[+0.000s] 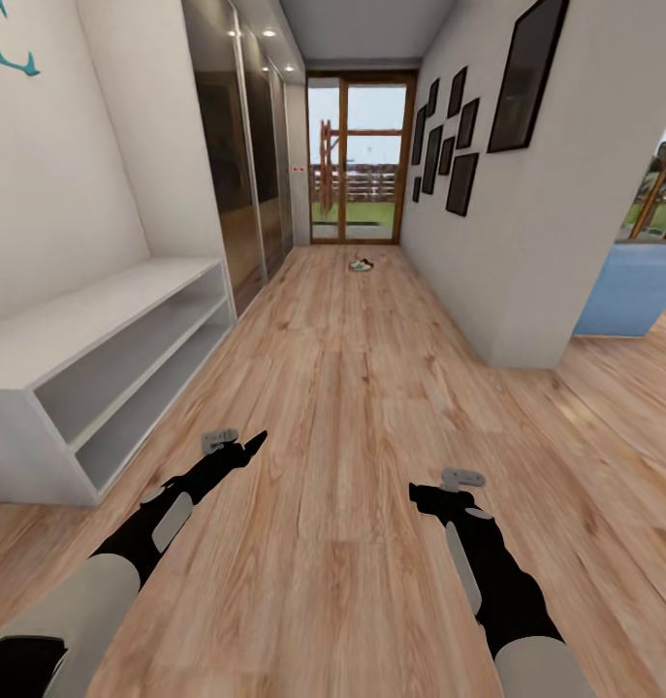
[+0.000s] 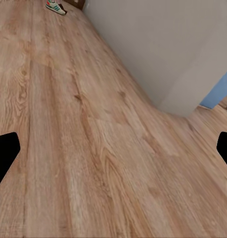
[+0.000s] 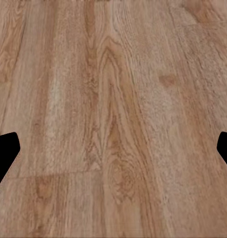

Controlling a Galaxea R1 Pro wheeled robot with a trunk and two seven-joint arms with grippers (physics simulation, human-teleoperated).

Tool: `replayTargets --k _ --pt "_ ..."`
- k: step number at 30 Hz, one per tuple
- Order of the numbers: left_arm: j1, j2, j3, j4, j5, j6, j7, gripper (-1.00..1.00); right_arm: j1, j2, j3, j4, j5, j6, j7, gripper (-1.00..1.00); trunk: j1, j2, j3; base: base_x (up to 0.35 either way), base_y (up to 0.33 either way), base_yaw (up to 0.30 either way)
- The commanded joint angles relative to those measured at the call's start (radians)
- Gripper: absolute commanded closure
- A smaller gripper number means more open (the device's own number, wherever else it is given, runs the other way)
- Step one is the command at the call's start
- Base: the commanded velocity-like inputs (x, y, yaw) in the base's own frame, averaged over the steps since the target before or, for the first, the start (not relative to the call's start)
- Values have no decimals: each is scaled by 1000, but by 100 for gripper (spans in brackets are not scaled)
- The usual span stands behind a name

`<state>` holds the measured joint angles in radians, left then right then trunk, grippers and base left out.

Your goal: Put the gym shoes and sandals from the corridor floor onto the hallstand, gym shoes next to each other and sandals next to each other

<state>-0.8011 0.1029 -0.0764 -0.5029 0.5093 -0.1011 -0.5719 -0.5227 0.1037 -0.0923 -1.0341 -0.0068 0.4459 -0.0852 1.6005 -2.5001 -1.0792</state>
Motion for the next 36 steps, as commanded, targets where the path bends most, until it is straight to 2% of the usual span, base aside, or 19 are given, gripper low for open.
replayTargets --k 1,36 --pt "-1 1 -8 1 6 -8 1 -100 0 1 -1 -1 -1 5 -2 -100 0 0 -1 349 0 0" --pt "-1 3 -6 1 8 -6 1 -100 0 2 -1 0 -1 5 -2 -100 0 0 -1 349 0 0"
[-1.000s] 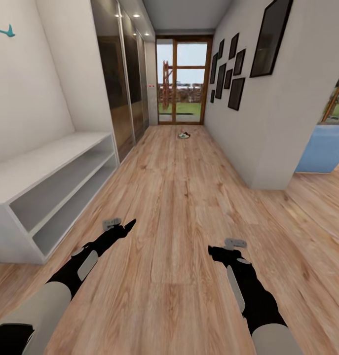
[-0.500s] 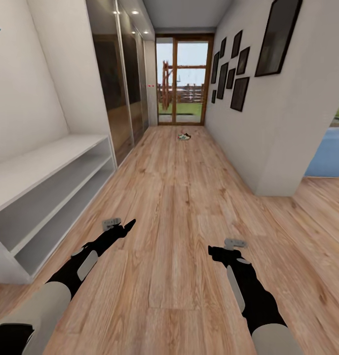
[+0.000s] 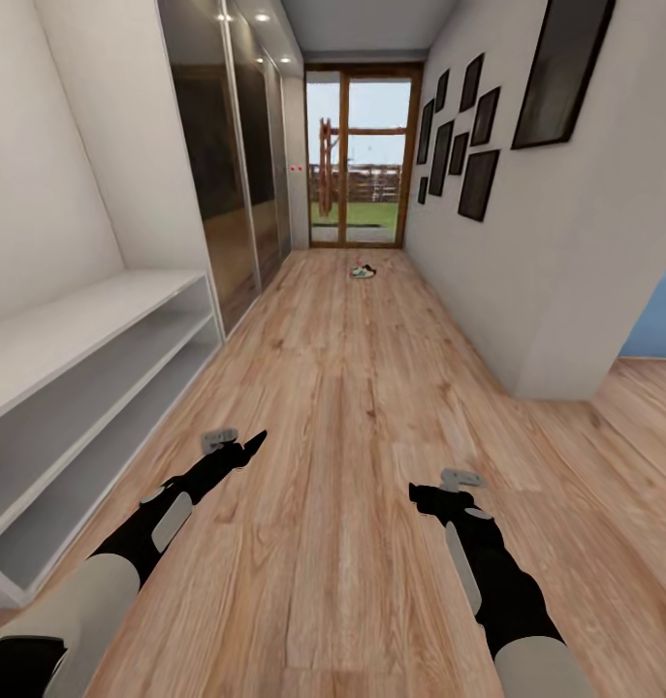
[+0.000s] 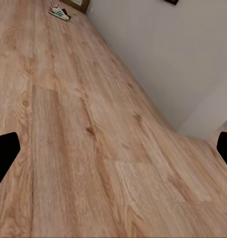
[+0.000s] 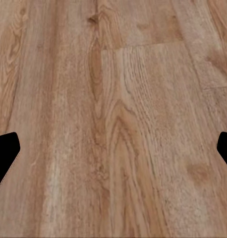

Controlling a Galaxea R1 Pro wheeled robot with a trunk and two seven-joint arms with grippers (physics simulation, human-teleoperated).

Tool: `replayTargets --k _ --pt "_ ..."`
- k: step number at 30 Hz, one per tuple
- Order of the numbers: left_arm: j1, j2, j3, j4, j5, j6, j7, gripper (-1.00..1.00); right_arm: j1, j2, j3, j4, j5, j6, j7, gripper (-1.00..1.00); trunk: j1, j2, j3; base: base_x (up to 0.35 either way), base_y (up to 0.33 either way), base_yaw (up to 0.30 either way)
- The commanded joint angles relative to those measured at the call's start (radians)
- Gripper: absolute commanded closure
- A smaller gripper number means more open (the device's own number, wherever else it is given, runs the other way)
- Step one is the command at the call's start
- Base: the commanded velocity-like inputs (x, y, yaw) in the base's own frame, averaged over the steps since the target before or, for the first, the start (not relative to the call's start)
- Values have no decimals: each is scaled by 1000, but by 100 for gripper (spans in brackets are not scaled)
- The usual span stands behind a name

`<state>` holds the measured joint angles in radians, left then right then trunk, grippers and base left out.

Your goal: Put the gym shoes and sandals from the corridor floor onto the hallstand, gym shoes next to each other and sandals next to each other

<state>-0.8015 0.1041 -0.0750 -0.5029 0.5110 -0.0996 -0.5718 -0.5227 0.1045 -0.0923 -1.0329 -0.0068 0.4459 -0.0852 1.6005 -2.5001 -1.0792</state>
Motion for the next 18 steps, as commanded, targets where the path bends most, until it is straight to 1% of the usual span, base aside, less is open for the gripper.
replayTargets --k 1,18 --pt "0 1 -8 1 6 -8 1 -100 0 0 -1 -1 -1 5 -2 -100 0 0 -1 349 0 0" --pt "-1 1 -8 1 5 -8 1 -100 0 0 -1 -2 -1 5 -2 -100 0 0 -1 349 0 0"
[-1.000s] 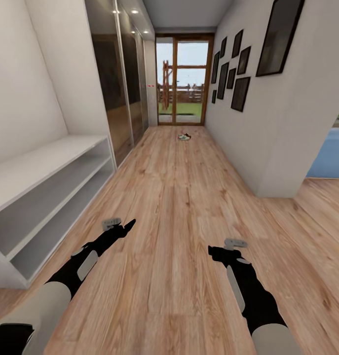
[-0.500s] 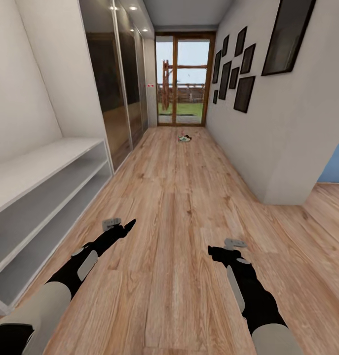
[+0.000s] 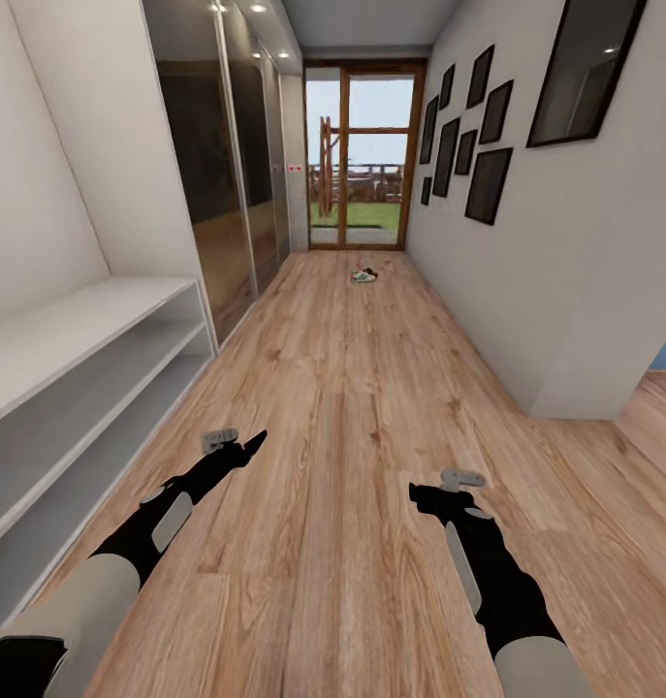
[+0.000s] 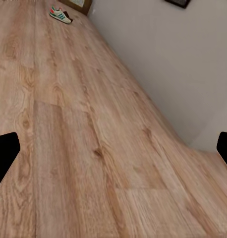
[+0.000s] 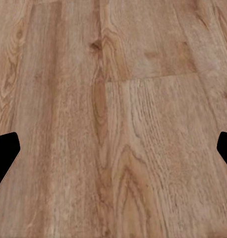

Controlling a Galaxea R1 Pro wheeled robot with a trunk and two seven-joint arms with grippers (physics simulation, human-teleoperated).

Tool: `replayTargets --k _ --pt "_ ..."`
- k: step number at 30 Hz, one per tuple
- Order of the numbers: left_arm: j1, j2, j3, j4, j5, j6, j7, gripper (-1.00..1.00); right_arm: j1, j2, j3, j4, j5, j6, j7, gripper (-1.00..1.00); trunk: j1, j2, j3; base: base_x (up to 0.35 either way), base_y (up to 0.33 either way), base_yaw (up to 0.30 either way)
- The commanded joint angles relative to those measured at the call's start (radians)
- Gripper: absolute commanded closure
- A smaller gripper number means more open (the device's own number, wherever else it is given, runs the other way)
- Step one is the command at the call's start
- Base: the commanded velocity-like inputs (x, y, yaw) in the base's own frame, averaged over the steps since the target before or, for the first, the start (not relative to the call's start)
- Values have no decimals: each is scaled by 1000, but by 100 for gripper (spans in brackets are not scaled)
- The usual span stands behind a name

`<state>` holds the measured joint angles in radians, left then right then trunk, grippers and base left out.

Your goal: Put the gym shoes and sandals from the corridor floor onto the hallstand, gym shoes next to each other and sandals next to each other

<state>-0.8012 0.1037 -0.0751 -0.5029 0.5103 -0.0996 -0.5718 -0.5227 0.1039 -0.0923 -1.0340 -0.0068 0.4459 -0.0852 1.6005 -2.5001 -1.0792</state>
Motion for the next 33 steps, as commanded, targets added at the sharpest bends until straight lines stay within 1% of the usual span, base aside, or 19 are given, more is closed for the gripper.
replayTargets --k 1,33 --pt "0 1 -8 1 6 -8 1 -100 0 1 -1 -1 -1 5 -2 -100 0 0 -1 349 0 0" --pt "-1 2 -8 1 7 -8 1 -100 0 1 -1 -1 -1 5 -2 -100 0 0 -1 349 0 0"
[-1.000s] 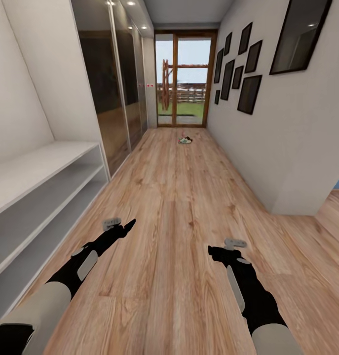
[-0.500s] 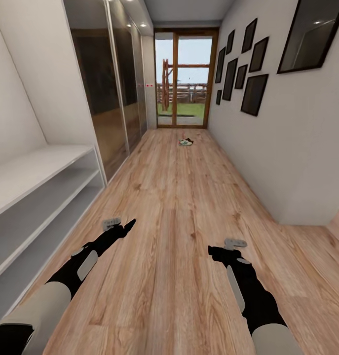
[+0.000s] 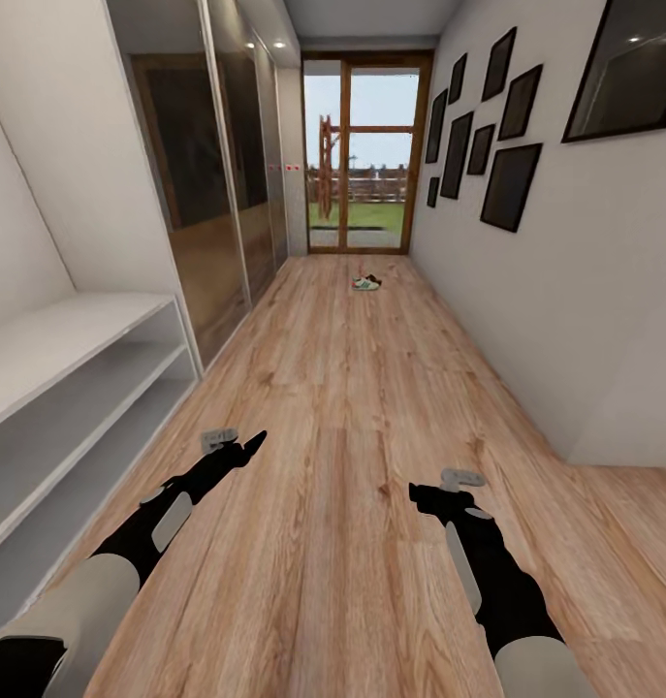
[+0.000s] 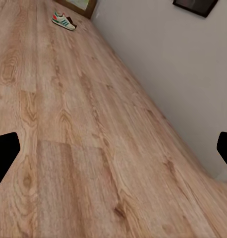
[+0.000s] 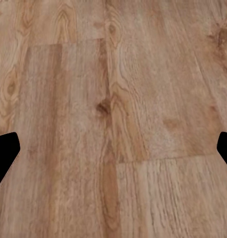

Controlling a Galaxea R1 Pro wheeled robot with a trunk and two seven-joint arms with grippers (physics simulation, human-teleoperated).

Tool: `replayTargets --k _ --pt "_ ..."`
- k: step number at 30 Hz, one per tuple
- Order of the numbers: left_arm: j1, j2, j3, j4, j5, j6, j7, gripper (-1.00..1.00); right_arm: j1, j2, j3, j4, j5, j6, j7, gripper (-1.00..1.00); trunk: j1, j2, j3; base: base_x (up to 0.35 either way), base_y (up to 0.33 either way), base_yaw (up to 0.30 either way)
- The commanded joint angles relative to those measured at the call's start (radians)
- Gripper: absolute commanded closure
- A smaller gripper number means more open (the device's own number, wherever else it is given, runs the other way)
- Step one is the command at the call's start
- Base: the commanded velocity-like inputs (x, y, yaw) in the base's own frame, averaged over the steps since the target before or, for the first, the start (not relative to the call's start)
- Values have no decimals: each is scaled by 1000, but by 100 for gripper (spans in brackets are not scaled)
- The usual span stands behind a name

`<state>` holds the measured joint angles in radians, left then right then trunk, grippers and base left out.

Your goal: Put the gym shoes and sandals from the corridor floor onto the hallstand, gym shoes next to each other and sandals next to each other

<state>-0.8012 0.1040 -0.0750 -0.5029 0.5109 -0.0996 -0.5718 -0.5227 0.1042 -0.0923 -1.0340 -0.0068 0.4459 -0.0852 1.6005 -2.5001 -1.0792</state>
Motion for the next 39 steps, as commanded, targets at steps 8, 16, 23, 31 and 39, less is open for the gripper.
replayTargets --k 8,16,23,31,39 --pt "-1 2 -8 1 6 -8 1 -100 0 0 -1 -1 -1 5 -2 -100 0 0 -1 349 0 0" --pt "-1 1 -8 1 6 -8 1 -100 0 1 -1 -1 -1 5 -2 -100 0 0 -1 349 0 0" --pt "-1 1 -8 1 6 -8 1 -100 0 1 -1 0 -1 5 -2 -100 0 0 -1 349 0 0" --pt "-1 1 -8 1 6 -8 1 -100 0 1 -1 -1 -1 5 -2 -100 0 0 -1 349 0 0" --pt "-1 1 -8 1 6 -8 1 -100 0 1 -1 -1 -1 5 -2 -100 0 0 -1 349 0 0"
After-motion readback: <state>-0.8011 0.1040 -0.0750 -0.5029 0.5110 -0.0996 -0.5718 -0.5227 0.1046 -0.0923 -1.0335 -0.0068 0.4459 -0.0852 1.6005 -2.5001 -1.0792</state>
